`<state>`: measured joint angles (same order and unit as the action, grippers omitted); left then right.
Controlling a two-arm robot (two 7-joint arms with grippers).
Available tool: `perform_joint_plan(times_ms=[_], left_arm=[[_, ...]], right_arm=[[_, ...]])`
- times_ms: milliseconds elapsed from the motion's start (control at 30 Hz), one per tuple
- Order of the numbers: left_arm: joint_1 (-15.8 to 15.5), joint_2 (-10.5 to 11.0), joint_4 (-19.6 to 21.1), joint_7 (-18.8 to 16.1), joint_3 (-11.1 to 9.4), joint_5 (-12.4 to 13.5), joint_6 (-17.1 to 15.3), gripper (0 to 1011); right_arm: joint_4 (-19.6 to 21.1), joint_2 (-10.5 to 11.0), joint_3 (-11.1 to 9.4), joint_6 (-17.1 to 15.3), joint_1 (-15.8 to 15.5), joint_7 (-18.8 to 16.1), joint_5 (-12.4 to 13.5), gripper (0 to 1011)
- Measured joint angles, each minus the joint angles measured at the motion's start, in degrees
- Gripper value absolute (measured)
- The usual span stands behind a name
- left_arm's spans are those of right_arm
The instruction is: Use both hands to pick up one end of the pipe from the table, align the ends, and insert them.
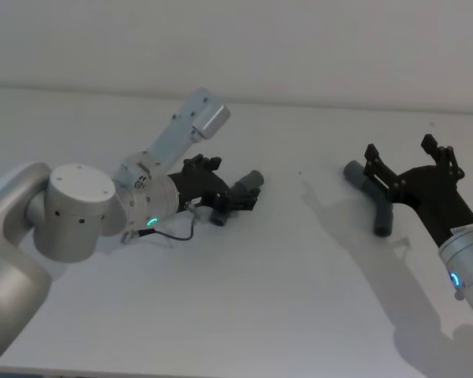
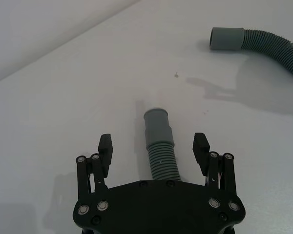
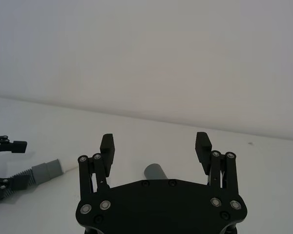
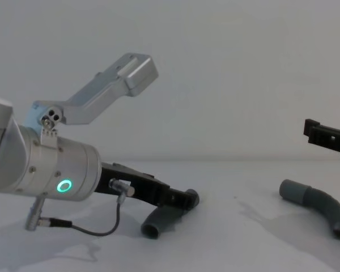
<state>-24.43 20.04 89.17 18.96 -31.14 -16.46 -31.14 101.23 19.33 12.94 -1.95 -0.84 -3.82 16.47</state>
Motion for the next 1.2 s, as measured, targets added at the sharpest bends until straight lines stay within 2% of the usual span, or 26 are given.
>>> perform_joint_plan(times_ms=[567, 1200], left_arm=[[-2.8, -1.2, -3.7, 2.7, -0.3, 0.2, -1.1, 1002], [-3.6, -1.6, -5.1, 4.9, -0.8, 0.8, -2.8, 1002]], right_arm=[[0.0, 0.0, 0.0, 0.0, 0.0, 0.0, 0.0, 1004], [0.0, 0.0, 0.0, 0.0, 0.0, 0.0, 0.0, 1004]])
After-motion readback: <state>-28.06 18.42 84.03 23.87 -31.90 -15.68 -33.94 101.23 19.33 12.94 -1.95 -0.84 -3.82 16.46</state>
